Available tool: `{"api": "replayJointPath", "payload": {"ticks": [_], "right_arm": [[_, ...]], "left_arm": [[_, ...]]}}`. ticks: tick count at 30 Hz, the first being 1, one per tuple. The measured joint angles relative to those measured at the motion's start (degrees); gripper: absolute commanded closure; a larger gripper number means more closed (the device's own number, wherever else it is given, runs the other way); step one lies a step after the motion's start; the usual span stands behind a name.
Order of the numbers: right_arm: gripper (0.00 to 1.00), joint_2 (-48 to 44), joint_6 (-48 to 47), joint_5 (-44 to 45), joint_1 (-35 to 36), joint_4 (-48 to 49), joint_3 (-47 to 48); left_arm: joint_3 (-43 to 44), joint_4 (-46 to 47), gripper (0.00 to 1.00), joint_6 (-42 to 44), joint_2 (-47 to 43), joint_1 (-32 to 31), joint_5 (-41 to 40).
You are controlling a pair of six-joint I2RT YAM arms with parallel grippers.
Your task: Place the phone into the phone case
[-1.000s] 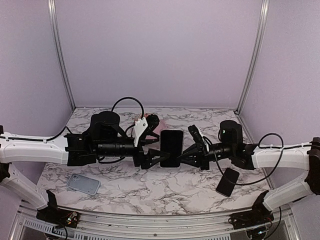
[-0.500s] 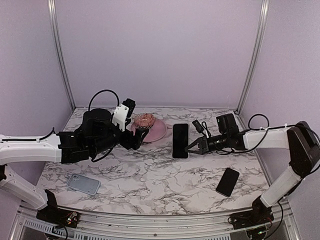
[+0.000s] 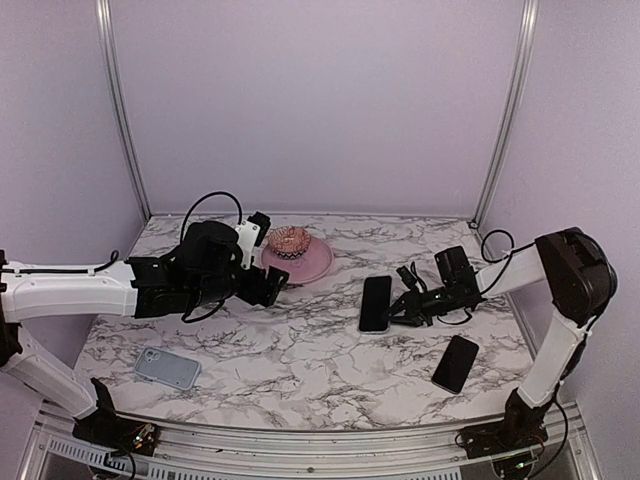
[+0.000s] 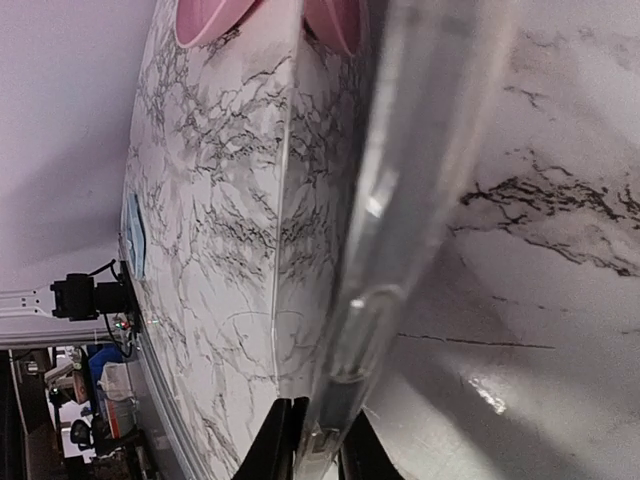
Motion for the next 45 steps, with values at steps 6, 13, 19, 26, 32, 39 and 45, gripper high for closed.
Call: {"api": "replayJointPath", "payload": {"ticks": [6,13,19,26,32,39,45], "right_arm": [[0.74,1.7,-2.1,5.3,-0.5,-2.7,0.7],[0.67,1.0,-5.9,13.2,-0.6,-7.9,4.7],[0.64,-2.3,-9.5,26.1,0.5,-17.2,9.7],[0.55,-6.3,-12.7,37.7,6.1,-24.0,17.4],[0.55,-5.8,-14.0,40.5,8.5,-27.6,18.3],[0.55,-5.8,-15.3,41.2,9.0,-29.2,18.3],[0.55,-6.1,-16.3,41.8,9.4,-30.0,18.4]], "left_arm": [[0.0,-0.5,0.1,-0.8,0.0,0.4,0.8],[-0.1,-7.1,0.2,-5.2,1.0,1.3,1.1],[-6.5,-16.9,0.27,-15.5,-0.9,1.6,5.7],[-16.3,-30.1,0.4,-28.3,-8.5,1.5,7.0],[-21.4,-33.0,0.56,-34.0,-11.6,1.5,6.3],[-22.5,-33.0,0.69,-34.2,-9.7,2.8,7.0],[-22.1,-31.5,0.97,-30.9,-7.5,3.4,7.8]]}}
